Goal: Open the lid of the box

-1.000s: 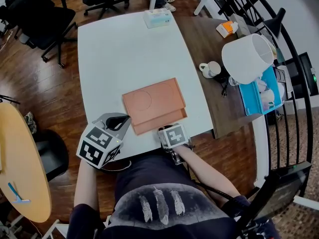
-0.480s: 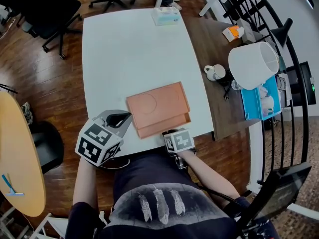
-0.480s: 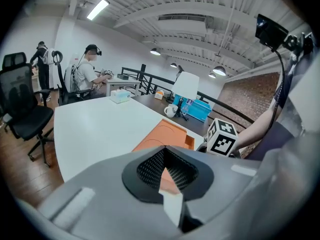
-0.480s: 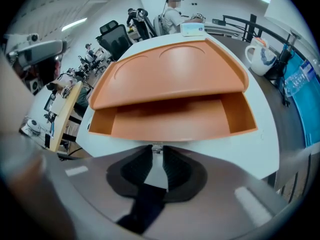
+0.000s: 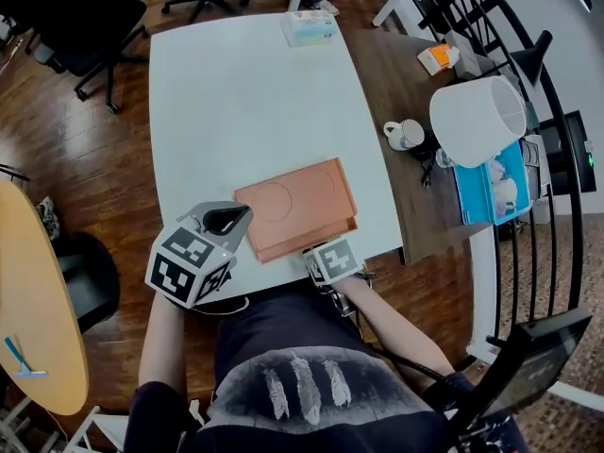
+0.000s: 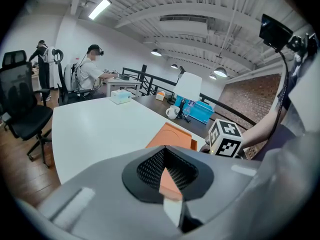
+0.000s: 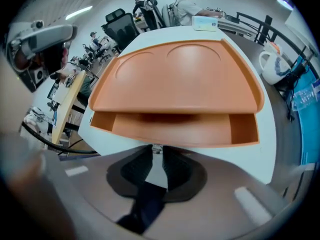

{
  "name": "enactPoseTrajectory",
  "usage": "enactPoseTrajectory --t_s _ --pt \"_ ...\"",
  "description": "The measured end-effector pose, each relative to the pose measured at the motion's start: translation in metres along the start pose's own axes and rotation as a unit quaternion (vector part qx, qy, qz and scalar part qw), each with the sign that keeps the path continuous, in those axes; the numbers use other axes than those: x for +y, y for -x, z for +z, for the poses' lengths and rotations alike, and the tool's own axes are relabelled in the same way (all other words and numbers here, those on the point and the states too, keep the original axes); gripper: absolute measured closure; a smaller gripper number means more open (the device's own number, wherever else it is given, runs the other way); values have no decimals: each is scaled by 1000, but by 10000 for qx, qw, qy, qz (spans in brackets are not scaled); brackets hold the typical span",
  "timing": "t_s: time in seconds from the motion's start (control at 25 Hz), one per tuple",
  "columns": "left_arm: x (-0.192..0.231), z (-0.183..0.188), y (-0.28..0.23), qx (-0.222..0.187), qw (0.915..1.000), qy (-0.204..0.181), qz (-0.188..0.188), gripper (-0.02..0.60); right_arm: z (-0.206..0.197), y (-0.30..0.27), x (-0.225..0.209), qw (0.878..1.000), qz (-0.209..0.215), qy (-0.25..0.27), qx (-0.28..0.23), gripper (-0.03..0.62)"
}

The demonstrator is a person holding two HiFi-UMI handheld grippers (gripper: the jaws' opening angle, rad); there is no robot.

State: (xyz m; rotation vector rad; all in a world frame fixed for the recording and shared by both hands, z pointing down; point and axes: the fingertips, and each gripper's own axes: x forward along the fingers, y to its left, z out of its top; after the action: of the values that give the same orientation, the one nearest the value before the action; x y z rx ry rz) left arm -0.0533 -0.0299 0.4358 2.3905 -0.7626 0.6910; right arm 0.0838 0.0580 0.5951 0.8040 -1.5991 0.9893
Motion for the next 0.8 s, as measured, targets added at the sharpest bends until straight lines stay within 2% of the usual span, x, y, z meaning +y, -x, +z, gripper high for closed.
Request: enactPoseTrajectory --t_s 0.2,0.32,0.56,0.8 --pt "0 -9 -5 120 9999 59 -5 565 -10 7 8 9985 294 -15 472 526" --pt "0 -17 -12 181 9997 149 -31 565 -13 5 3 9977 215 179 618 526" --pt "5 -42 -29 590 9981 100 130 565 -14 -1 3 9986 144 137 496 526" --pt "-3 -48 -39 831 9965 41 -50 565 -19 0 -2 9989 -29 174 424 526"
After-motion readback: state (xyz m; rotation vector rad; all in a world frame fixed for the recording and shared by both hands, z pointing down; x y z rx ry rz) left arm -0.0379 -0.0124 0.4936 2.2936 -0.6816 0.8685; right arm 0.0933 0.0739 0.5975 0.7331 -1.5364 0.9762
